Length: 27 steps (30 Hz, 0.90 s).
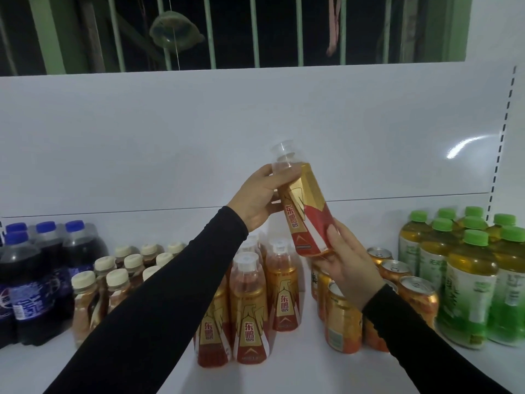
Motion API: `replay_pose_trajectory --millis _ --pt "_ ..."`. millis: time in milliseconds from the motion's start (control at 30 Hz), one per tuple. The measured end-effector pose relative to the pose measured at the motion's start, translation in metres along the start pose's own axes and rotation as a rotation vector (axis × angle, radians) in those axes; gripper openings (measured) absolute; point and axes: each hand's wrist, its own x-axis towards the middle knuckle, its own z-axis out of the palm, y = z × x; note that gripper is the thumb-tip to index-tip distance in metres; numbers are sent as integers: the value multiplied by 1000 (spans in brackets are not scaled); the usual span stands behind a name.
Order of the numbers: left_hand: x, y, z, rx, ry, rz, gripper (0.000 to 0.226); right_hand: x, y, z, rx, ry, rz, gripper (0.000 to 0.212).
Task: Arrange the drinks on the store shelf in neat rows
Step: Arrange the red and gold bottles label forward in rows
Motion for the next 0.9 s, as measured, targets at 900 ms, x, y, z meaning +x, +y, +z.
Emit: replay_pose_trajectory --millis 900 --pt "1 -5 -6 -5 69 27 33 -3 1 3 -364 -12 16 53"
